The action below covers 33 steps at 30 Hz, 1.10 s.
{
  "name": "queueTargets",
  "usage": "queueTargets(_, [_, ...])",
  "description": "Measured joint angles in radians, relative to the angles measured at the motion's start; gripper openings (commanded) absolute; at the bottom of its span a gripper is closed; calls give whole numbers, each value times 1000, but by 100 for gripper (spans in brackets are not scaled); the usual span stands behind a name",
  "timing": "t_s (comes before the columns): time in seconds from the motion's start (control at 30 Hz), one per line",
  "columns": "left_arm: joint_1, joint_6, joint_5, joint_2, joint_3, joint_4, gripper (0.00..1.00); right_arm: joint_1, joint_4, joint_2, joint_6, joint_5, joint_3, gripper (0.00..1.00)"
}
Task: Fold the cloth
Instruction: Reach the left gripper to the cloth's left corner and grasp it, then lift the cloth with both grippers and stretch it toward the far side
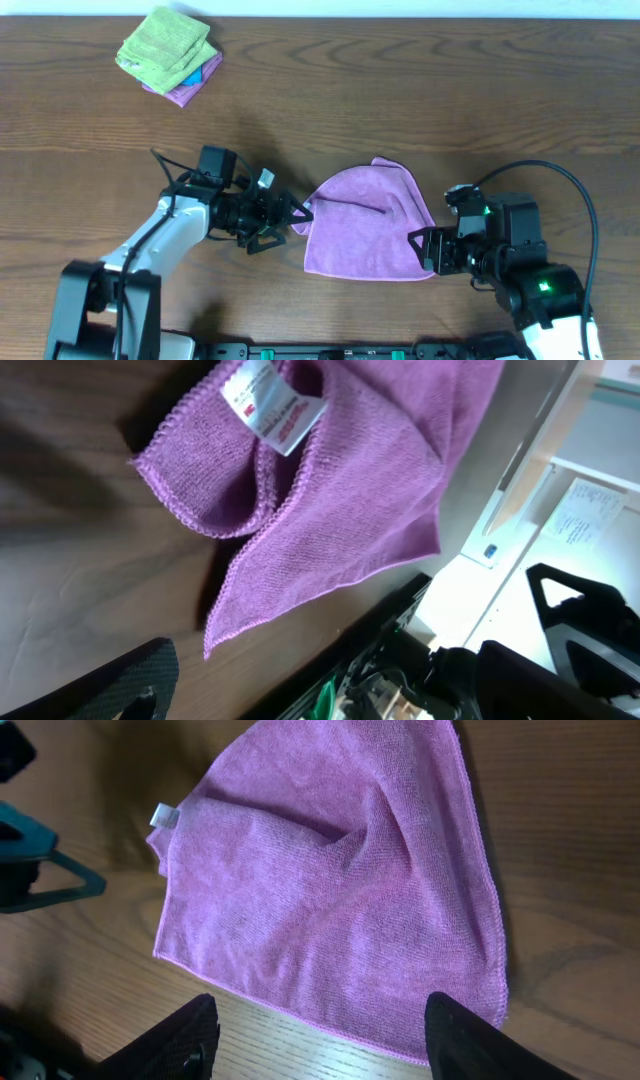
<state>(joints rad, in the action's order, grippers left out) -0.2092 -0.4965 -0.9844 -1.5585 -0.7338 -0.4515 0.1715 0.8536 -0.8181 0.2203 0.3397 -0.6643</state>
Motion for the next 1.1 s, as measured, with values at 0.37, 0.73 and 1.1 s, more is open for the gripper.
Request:
queueTargets(0.37, [-85, -61, 0, -117, 0, 45, 95, 0, 2, 0, 0, 0, 0, 67])
queueTargets(0.73, [-148, -136, 29, -124, 0, 105, 95, 0, 2, 0, 5, 0, 0, 68])
queueTargets(1.1, [-163, -166, 72, -130, 3, 129, 95, 0, 2, 0, 7, 0, 0, 69])
